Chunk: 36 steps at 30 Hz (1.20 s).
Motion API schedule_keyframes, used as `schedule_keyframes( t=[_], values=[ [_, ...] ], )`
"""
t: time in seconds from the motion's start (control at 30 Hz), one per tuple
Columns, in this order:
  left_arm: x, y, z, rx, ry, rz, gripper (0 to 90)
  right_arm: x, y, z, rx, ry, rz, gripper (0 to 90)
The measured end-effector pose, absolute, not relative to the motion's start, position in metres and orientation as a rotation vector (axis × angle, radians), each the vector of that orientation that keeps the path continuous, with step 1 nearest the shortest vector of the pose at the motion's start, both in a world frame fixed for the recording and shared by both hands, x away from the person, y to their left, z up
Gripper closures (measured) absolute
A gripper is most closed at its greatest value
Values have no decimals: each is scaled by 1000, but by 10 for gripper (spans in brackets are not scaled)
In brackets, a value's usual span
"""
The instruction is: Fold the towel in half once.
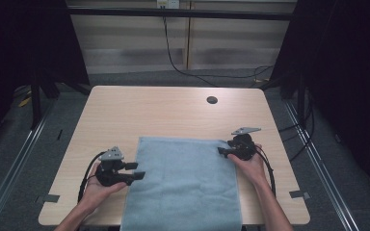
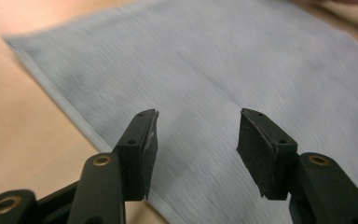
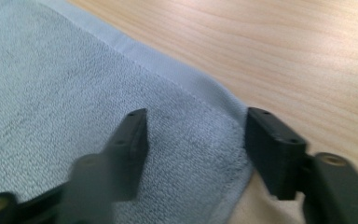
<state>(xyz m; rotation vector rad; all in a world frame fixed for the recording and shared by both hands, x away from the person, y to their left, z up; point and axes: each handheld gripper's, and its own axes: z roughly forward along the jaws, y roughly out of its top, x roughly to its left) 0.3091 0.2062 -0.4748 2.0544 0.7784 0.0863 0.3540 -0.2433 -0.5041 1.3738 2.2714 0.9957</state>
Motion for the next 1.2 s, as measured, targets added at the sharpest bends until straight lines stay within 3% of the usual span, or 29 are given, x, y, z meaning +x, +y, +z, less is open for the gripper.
schedule_keyframes(
  t=[0.03,0.1,0.3,0.47,0.93,1.2],
  values=[
    [315,207,-473,2021,779,61,465,353,-243,-504,1369,2277,1007,561],
    [324,203,-469,2024,791,128,462,352,-241,-504,1352,2300,1029,668],
    [365,186,-478,2075,816,171,448,351,-240,-504,1340,2347,1072,818],
    [391,185,-486,2091,876,164,416,352,-241,-505,1376,2341,1100,841],
    [391,176,-506,2157,900,307,368,352,-239,-505,1387,2343,1110,837],
    [383,177,-505,2166,825,283,696,348,-231,-504,1387,2371,1114,838]
  ],
)
